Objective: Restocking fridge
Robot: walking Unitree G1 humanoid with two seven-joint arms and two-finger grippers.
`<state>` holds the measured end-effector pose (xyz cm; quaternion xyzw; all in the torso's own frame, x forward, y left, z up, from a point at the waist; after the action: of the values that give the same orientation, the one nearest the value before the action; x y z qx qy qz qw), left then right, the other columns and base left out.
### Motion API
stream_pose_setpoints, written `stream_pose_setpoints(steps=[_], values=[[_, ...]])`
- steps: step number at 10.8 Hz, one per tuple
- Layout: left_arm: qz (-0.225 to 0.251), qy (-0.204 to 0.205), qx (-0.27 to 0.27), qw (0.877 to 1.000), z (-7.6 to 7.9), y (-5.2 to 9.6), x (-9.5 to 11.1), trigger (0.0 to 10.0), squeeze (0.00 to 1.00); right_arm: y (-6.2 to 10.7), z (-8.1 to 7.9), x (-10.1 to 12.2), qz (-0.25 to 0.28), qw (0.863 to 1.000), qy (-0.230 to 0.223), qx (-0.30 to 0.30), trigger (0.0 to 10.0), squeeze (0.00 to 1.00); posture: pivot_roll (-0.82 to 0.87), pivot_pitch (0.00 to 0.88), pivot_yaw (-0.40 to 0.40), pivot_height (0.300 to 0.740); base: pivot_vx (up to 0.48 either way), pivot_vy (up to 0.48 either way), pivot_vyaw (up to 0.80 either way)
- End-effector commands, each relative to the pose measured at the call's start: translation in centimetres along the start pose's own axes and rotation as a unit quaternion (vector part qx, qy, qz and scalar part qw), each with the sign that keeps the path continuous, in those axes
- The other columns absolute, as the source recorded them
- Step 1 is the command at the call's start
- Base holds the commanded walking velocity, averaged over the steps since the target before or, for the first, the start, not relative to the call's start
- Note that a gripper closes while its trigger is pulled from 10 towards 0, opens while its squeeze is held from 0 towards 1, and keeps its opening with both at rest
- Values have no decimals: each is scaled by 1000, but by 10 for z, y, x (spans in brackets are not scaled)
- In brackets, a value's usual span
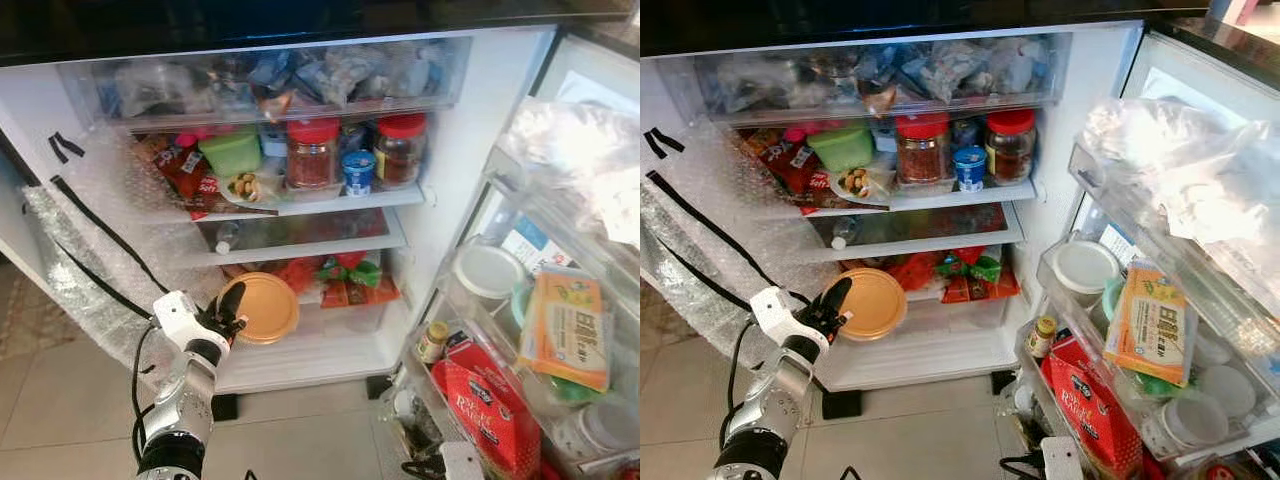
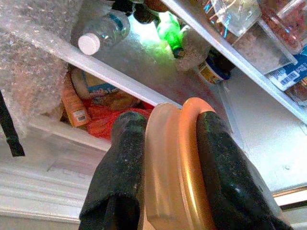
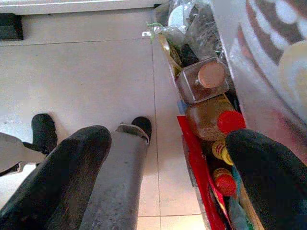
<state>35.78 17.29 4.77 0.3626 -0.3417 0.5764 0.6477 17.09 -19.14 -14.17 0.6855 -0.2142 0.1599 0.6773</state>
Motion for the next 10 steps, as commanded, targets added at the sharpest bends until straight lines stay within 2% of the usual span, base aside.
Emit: stream_pose_setpoints(steps=[1,3,10], values=[[8,0,-1,1000,1,-1,5,10000,0,1,0,-5,-7,1000,-7,-1,10000,0,-147,64,8,740,0,0,0],[9,23,17,1000,-8,0,4,10000,0,2,1,-11,-13,1000,-7,-1,10000,0,-146,61,5,740,0,0,0],[3,33,19,999,-9,-1,-3,10000,0,3,4,-14,-20,1000,-2,-4,10000,0,-149,50,7,740,0,0,0]])
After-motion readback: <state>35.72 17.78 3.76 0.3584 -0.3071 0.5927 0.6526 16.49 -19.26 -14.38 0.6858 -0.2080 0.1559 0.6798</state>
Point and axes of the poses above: a point about 5 cm out from each wrist's last joint towards the gripper, its own y axis pointing back from the gripper into the wrist, its own x axis along the axis of the wrist's last joint, z = x × y, the point moved 5 cm from there along -y, pointing out of the wrist towards the gripper, and after that the axes turned 6 degrees about -y, right-handed, at the moved point
